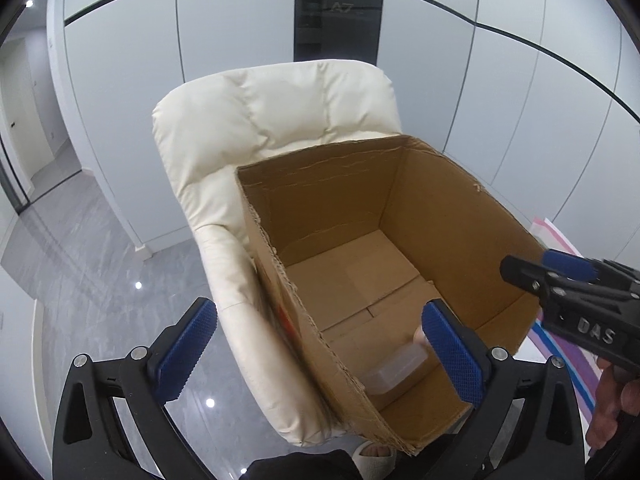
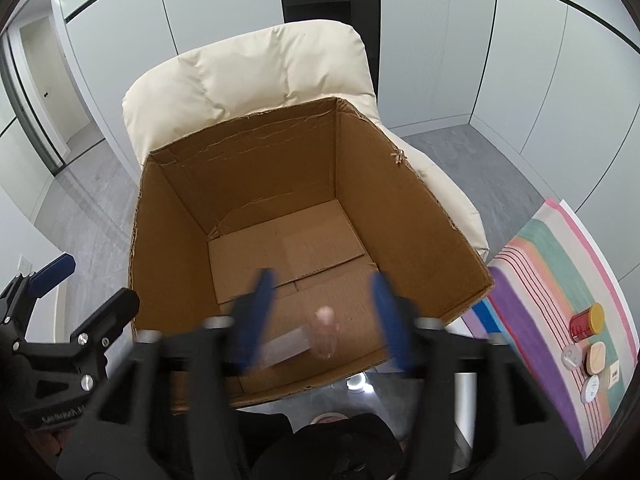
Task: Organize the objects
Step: 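Open the left tool over the cardboard box while the right tool releases the bottle inside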
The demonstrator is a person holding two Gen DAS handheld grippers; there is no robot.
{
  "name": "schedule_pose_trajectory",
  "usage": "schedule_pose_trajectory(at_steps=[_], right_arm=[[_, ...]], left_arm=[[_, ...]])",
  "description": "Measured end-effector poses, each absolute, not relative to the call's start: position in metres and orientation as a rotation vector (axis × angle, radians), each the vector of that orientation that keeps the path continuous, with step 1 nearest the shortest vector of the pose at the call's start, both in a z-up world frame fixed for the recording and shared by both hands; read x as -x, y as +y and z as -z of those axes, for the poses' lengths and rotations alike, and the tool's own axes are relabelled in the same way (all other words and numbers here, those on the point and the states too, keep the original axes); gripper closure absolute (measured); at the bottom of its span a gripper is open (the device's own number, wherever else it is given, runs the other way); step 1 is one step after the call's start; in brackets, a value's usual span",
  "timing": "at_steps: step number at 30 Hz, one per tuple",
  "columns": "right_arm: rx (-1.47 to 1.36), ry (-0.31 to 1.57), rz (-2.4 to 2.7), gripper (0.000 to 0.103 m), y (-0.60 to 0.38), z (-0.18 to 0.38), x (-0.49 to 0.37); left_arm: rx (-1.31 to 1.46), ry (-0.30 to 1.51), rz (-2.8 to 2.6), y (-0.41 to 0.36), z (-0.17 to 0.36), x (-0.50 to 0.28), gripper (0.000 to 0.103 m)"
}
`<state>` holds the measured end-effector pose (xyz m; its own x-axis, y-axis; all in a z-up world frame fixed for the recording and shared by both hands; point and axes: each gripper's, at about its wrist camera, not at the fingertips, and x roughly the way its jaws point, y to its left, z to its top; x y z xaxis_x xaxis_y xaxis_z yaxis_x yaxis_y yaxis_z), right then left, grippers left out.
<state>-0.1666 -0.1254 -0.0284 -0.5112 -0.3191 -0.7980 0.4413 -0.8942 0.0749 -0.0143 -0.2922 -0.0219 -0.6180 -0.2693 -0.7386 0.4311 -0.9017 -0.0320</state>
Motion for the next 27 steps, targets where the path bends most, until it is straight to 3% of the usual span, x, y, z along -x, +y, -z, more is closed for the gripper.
schedule_pose_trajectory(at_steps=[3,11,18,22,27], right_arm=[[-1.22,0.19,2.408,0.032,-0.123,0.027,0.166],[-1.219,0.184,2.449,0.014,-0.103,0.025,0.168],[-1.231,0.161,2.477,0.011,-0.078,0.024,0.172],[-1.225,0.143,2.531,0.0,-0.065,0.022,0.173],[-1.266,0.124,2.558,0.0,-0.048,0.025,0.178]], left_arm=[[-1.089,0.273,2.495,-0.291,0.022,0.015,0.0],[-1.097,0.27,2.506,-0.279,0.021,0.027,0.0],[-1.106,0.258,2.519,-0.264,0.02,0.037,0.0],[-1.113,0.25,2.529,-0.256,0.021,0.041,0.0],[-1.119,0.241,2.546,-0.246,0.02,0.048,0.0]])
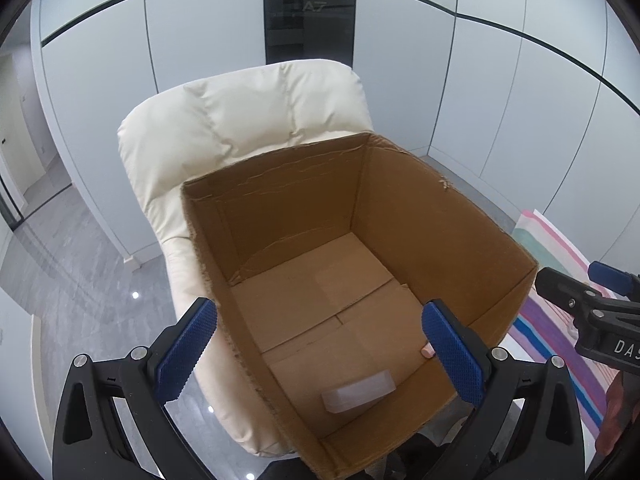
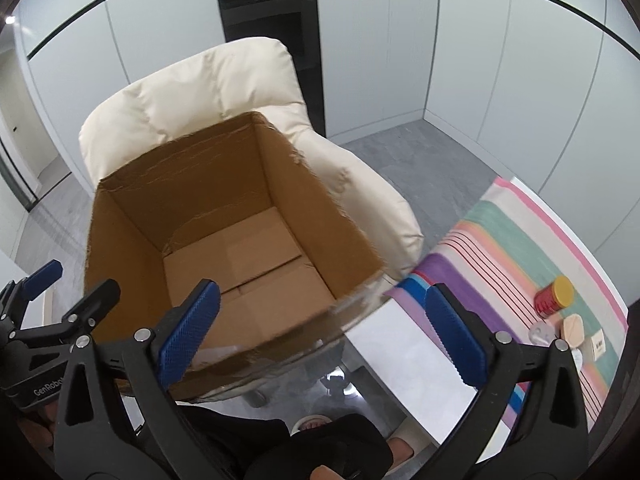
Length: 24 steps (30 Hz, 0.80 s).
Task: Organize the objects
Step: 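Open the left tool over the cardboard box while the right tool releases the bottle inside, then move both open tools back over the table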
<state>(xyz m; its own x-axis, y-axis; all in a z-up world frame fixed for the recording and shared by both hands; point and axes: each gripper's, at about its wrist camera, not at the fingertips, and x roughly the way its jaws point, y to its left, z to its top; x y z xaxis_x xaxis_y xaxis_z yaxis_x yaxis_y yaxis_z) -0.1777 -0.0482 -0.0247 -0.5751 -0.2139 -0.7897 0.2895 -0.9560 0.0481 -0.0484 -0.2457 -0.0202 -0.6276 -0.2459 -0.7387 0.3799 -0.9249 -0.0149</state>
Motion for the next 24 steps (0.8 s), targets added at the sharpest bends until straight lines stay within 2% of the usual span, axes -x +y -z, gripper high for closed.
schedule_pose_trajectory(at_steps=[24], right_arm=[[-1.295,0.082,2.688,0.0,0.031,0.023,0.175]], left_arm=[[-1.164,0.185,2.663,-0.17,0.025,0.079,0.0]])
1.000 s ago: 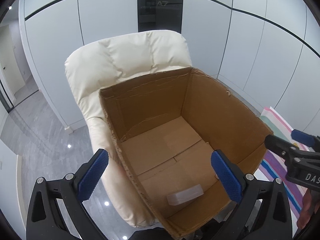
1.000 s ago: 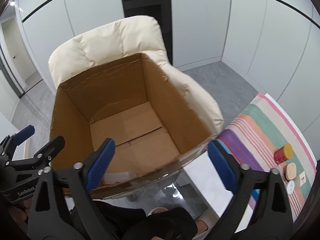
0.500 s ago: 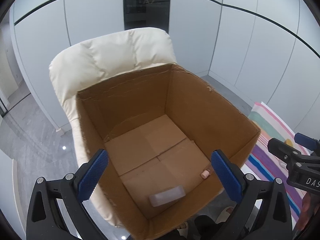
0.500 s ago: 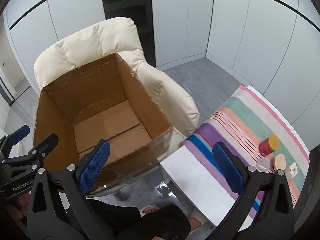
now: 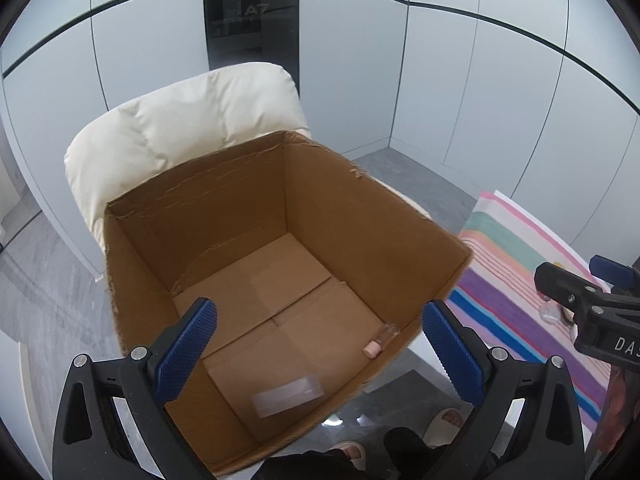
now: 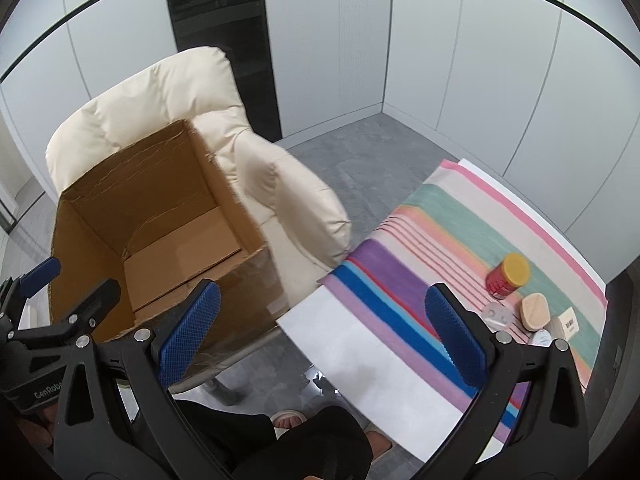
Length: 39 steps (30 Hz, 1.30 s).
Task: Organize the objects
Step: 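Move both open tools back over the table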
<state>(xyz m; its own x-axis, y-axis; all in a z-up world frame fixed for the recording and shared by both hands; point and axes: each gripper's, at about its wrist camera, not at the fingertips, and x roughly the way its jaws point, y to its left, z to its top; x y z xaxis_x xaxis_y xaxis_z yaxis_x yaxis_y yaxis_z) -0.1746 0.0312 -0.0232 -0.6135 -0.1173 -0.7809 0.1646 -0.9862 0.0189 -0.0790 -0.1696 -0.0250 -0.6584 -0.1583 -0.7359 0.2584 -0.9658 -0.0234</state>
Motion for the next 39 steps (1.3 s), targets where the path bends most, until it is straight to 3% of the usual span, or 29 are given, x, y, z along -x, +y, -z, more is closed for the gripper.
schedule_pose_trajectory(at_steps=[39], right_arm=[[-1.402,-0.082,2.857,0.0,0.188,0.031,0.14]], left_arm=[[-1.27,0.042,2.887,-0.027,0.026,0.125,0.0]])
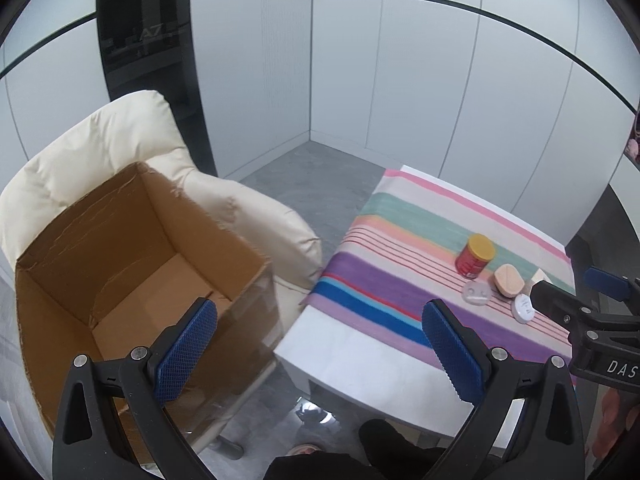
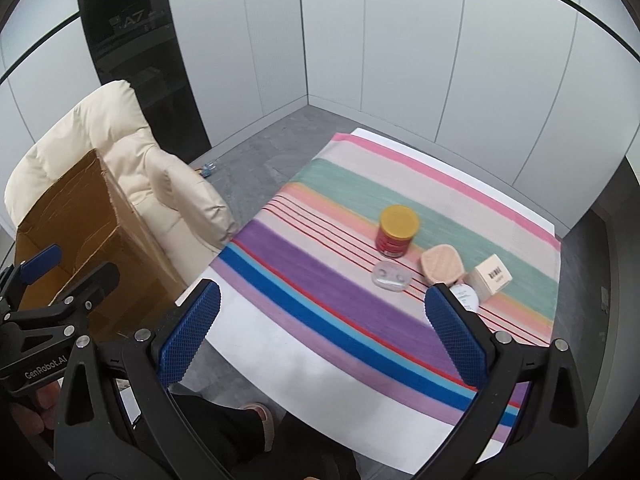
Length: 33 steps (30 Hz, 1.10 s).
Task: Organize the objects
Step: 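Move both open tools back over the table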
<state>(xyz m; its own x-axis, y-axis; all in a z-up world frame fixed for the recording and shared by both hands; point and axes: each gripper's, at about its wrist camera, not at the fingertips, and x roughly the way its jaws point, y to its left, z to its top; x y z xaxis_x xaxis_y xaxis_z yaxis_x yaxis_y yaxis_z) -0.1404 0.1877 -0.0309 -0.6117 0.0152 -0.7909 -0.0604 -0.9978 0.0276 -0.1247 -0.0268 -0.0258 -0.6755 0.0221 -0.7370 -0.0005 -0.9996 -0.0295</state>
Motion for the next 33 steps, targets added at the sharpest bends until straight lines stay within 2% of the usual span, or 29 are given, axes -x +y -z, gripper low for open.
schedule_pose_trajectory(at_steps=[33], right_arm=[[1.291,0.191,-2.635,0.0,0.291,0.032,0.091]], left_arm=[[1.181,0.112,-2.685,0.085,0.025,0.129,0.001]])
